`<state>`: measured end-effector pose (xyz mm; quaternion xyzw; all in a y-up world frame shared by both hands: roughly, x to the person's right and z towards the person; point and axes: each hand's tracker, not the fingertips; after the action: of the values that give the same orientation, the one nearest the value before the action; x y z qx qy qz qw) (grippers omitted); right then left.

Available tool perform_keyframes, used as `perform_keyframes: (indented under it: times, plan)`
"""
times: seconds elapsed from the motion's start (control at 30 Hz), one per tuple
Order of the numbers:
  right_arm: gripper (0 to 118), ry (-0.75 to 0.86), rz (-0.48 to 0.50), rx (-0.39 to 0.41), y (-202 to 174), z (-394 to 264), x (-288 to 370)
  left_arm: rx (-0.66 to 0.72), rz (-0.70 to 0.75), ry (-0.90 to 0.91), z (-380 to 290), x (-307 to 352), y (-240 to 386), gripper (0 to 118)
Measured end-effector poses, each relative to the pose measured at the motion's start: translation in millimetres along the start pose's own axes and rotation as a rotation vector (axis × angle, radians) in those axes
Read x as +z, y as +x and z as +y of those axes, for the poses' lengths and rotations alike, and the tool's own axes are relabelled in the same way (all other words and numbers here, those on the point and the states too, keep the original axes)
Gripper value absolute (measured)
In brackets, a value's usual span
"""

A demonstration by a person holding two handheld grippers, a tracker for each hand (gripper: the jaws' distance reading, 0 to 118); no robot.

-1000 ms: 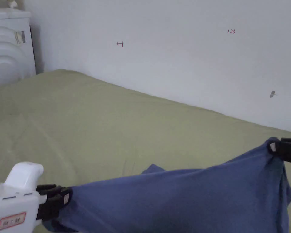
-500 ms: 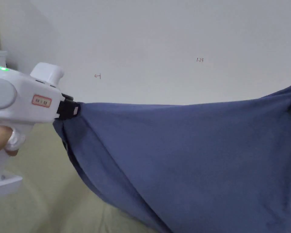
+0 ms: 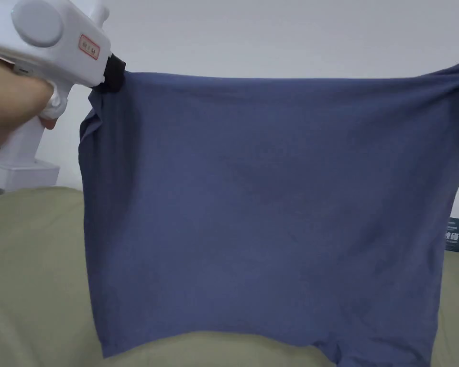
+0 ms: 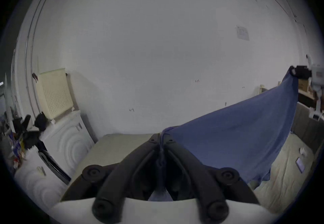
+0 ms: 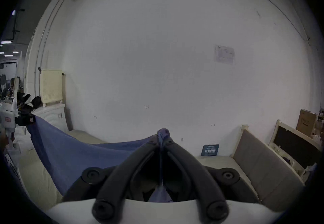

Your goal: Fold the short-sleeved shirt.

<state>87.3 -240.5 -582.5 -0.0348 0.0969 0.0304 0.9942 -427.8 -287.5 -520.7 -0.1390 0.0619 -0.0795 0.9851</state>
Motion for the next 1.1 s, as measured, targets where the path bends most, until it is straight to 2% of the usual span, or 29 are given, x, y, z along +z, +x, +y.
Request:
perform_keyframes:
  times: [0.1, 0.23, 0.37, 0.43, 0.6, 0.77, 0.9, 1.1]
  plan:
    - [1, 0.005, 0.005, -0.010, -2.3, 8.7, 3.5, -0.112, 0.061, -0.004, -1.2, -6.9, 16.5, 2]
    - [1, 0.017, 0.007, 0.020, 6.7, 22.0, -9.0, -0.034, 0.019, 0.026, 1.2, 1.4, 14.6, 2]
    - [1, 0.011, 0.028, -0.019, 12.4, 18.4, -6.4, 0.054, -0.003, 0.037, -11.5, 14.1, 5.7, 2]
    - [1, 0.000, 0.037, -0.010, 8.9, 5.0, 2.8, 0.074, -0.018, 0.030, -24.4, 8.6, -3.2, 2]
    - [1, -0.038, 0.078, -0.006, 0.0, -62.9, 28.4, 0.172, 0.004, 0.054, -94.3, 28.6, 11.1, 2]
    - [1, -0.119, 0.078, 0.038, -10.4, -148.4, 79.5, 0.300, -0.095, -0.022, -168.9, 60.5, 12.6, 2]
    - [1, -0.162, 0.088, -0.020, -4.3, -200.0, 132.5, 0.266, -0.134, -0.049, -219.6, 91.4, 0.8, 2]
    - [1, -0.210, 0.120, -0.066, -5.2, -248.5, 212.1, 0.242, -0.227, -0.098, -286.4, 162.0, -3.1, 2]
